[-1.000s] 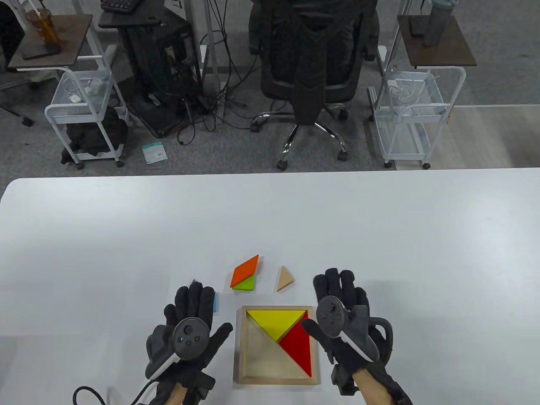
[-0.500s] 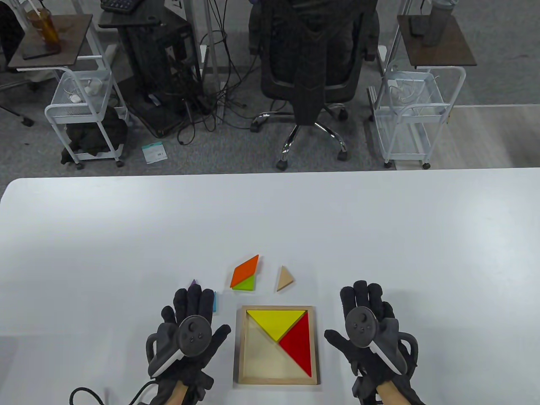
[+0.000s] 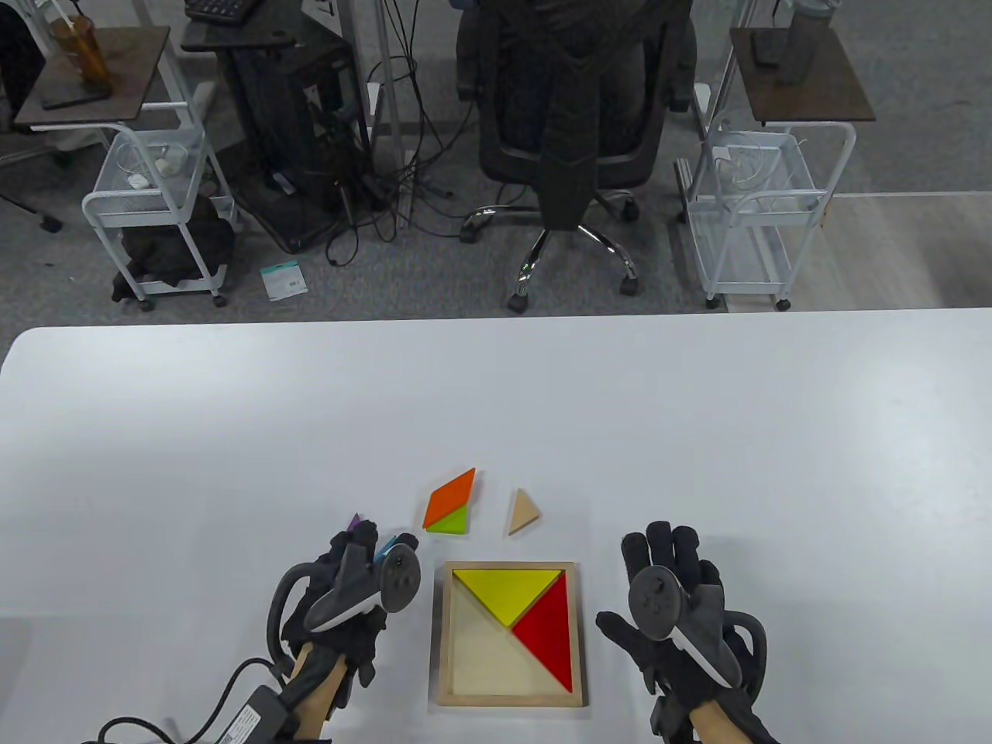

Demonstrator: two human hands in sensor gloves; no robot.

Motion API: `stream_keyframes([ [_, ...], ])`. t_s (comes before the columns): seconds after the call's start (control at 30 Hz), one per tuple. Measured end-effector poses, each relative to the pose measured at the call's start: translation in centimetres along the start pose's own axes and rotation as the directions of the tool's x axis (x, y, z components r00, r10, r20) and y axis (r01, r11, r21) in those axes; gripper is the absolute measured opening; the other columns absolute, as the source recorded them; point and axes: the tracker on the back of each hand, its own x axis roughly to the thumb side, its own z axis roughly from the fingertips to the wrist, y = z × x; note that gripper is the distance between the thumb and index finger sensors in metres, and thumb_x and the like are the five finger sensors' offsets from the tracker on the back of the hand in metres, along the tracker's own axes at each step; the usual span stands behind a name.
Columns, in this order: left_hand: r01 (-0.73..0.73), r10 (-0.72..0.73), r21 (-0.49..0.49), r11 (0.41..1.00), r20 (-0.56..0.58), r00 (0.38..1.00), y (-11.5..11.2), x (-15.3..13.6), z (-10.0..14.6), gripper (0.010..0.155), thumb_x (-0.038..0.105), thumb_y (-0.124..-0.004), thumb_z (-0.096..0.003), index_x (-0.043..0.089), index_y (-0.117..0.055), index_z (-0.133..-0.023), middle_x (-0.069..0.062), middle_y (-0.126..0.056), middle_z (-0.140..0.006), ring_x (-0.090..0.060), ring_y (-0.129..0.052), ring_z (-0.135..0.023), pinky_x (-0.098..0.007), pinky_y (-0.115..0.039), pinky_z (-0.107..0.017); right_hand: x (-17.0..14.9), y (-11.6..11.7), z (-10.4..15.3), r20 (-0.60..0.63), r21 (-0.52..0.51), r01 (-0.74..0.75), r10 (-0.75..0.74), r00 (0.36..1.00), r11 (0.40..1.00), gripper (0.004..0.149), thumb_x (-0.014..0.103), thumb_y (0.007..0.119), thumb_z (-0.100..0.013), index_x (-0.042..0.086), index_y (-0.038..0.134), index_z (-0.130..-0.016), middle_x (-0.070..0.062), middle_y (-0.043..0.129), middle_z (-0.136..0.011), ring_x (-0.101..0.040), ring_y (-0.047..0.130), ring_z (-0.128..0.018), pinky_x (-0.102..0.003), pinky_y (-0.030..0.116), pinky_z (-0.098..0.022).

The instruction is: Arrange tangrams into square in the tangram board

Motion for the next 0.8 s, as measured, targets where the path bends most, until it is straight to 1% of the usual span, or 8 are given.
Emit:
stream_keyframes([
  [0.07, 0.052, -0.051, -0.041, 0.998, 0.007, 0.999, 0.4, 0.1, -1.1, 0.071, 0.029, -0.078, -0.0544, 0.038, -0.031, -0.107, -0.022, -0.036, -0.114, -0.047, -0.057, -0.097, -0.053, -0.063, -0.071, -0.1, 0.0, 0.0, -0.002, 0.003, 0.001, -0.001, 1.000, 1.000, 0.091, 0.069, 0.061, -0.030, 0.047, 0.003, -0.097, 0.017, -0.014, -0.106, -0.014, -0.015, -0.103, -0.044, 0.014, -0.085],
  [0.13, 0.074, -0.072, -0.087, 0.993, 0.028, 0.997, 0.7, 0.2, -2.0, 0.069, 0.029, -0.079, -0.0542, 0.038, -0.034, -0.107, -0.020, -0.043, -0.113, -0.046, -0.062, -0.094, -0.050, -0.066, -0.069, -0.1, 0.0, 0.0, -0.005, 0.006, 0.005, -0.005, 1.000, 1.000, 0.091, 0.069, 0.061, -0.030, 0.047, 0.003, -0.097, 0.016, -0.014, -0.106, -0.014, -0.015, -0.103, -0.044, 0.014, -0.085],
  [0.2, 0.111, -0.107, -0.134, 0.985, 0.040, 0.994, 0.9, 0.5, -2.7, 0.067, 0.030, -0.079, -0.0540, 0.038, -0.038, -0.107, -0.019, -0.045, -0.112, -0.044, -0.064, -0.093, -0.048, -0.068, -0.067, -0.2, 0.0, 0.0, -0.005, 0.008, 0.009, -0.009, 1.000, 1.000, 0.091, 0.069, 0.061, -0.030, 0.047, 0.003, -0.097, 0.016, -0.014, -0.106, -0.015, -0.015, -0.103, -0.044, 0.014, -0.085],
  [0.27, 0.161, -0.153, -0.137, 0.977, 0.068, 0.986, 1.2, 1.0, -3.3, 0.066, 0.032, -0.081, -0.0529, 0.036, -0.041, -0.106, -0.018, -0.051, -0.110, -0.044, -0.069, -0.091, -0.046, -0.071, -0.064, -0.2, 0.0, -0.1, -0.004, 0.010, 0.010, -0.010, 1.000, 1.000, 0.091, 0.069, 0.061, -0.030, 0.047, 0.003, -0.097, 0.016, -0.014, -0.106, -0.015, -0.015, -0.103, -0.044, 0.014, -0.085],
  [0.33, 0.174, -0.164, -0.130, 0.976, 0.078, 0.983, 1.4, 1.5, -3.6, 0.065, 0.033, -0.081, -0.0522, 0.033, -0.044, -0.106, -0.018, -0.058, -0.107, -0.044, -0.073, -0.086, -0.045, -0.073, -0.061, -0.2, 0.1, -0.1, -0.002, 0.012, 0.010, -0.010, 1.000, 1.000, 0.091, 0.069, 0.061, -0.030, 0.047, 0.003, -0.097, 0.016, -0.013, -0.106, -0.015, -0.015, -0.103, -0.044, 0.014, -0.085],
  [0.47, 0.229, -0.221, -0.086, 0.970, 0.090, 0.971, 1.5, 2.3, -4.0, 0.060, 0.032, -0.083, -0.0510, 0.027, -0.052, -0.103, -0.017, -0.072, -0.098, -0.038, -0.086, -0.075, -0.039, -0.081, -0.054, -0.1, 0.1, 0.0, 0.003, 0.014, 0.003, -0.003, 1.000, 1.000, 0.091, 0.069, 0.061, -0.031, 0.047, 0.003, -0.097, 0.015, -0.013, -0.107, -0.015, -0.014, -0.103, -0.044, 0.015, -0.085],
  [0.6, 0.252, -0.245, -0.078, 0.965, 0.090, 0.965, 1.5, 2.7, -4.2, 0.059, 0.033, -0.084, -0.0501, 0.026, -0.055, -0.101, -0.019, -0.076, -0.094, -0.035, -0.092, -0.066, -0.033, -0.087, -0.047, -0.1, 0.1, 0.0, 0.003, 0.021, 0.005, -0.005, 1.000, 1.000, 0.091, 0.069, 0.061, -0.030, 0.047, 0.003, -0.097, 0.015, -0.013, -0.107, -0.016, -0.013, -0.103, -0.044, 0.015, -0.085],
  [0.8, 0.231, -0.223, -0.059, 0.971, 0.126, 0.967, 1.4, 2.4, -4.3, 0.056, 0.035, -0.083, -0.0486, 0.028, -0.058, -0.098, -0.021, -0.078, -0.090, -0.032, -0.094, -0.060, -0.032, -0.089, -0.044, -0.1, 0.2, -0.1, 0.009, 0.028, 0.006, -0.006, 1.000, 1.000, 0.091, 0.069, 0.061, -0.031, 0.047, 0.003, -0.097, 0.015, -0.013, -0.107, -0.016, -0.013, -0.103, -0.044, 0.015, -0.085],
])
